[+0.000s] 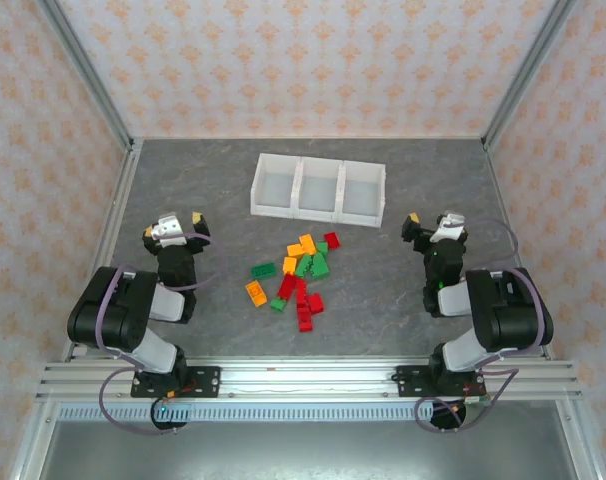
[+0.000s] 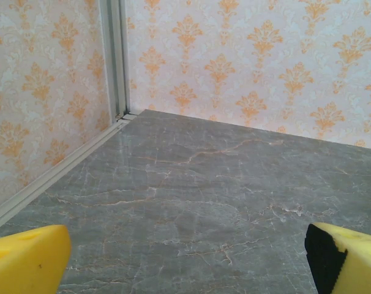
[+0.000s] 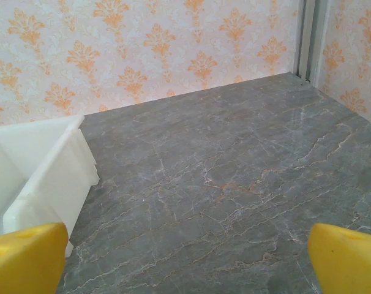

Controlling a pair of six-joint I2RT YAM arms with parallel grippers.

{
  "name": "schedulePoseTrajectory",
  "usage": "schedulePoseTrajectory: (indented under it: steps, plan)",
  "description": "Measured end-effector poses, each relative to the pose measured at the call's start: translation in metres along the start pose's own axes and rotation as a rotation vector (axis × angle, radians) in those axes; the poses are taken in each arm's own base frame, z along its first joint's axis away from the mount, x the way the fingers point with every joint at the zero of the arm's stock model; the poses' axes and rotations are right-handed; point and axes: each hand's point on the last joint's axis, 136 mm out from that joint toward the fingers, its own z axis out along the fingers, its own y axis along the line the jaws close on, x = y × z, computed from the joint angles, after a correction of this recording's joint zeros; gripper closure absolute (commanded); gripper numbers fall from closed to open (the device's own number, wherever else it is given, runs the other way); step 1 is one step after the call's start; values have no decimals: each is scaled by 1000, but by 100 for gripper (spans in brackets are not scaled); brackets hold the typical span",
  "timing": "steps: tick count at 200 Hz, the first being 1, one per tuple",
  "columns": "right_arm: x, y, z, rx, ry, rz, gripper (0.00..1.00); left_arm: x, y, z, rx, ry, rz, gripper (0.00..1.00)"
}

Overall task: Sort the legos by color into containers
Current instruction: Pick up the lego from the center of the table.

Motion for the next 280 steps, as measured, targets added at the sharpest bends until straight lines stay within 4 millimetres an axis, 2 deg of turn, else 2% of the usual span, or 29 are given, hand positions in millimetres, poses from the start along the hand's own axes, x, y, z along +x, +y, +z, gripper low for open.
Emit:
schedulePoseTrajectory:
  steps: [181, 207, 221, 237, 250, 259, 271, 280]
  plan:
    - [0, 0, 0, 2, 0, 0, 0, 2, -2, 0, 13, 8, 3, 1]
    - [-3, -10, -2, 59, -6, 16, 0, 1, -9, 3, 38, 44, 24, 1]
    - [-16, -21, -8, 132, -4, 55, 0, -23, -14, 8, 31, 37, 8, 1]
    - [-58, -26, -7, 190, -41, 131, 0, -75, -20, 11, 22, -21, -71, 1]
    - [-102, -20, -7, 187, -84, 199, 0, -118, -19, 5, 15, -73, -157, 1]
    - [-126, -13, -10, 164, -93, 244, 0, -144, -17, -3, 18, -98, -223, 1]
    - [-146, -1, -14, 114, -73, 292, 0, -164, -14, -14, 23, -98, -283, 1]
    - [-148, 8, -18, 71, -30, 324, 0, -172, -13, -22, 29, -78, -316, 1]
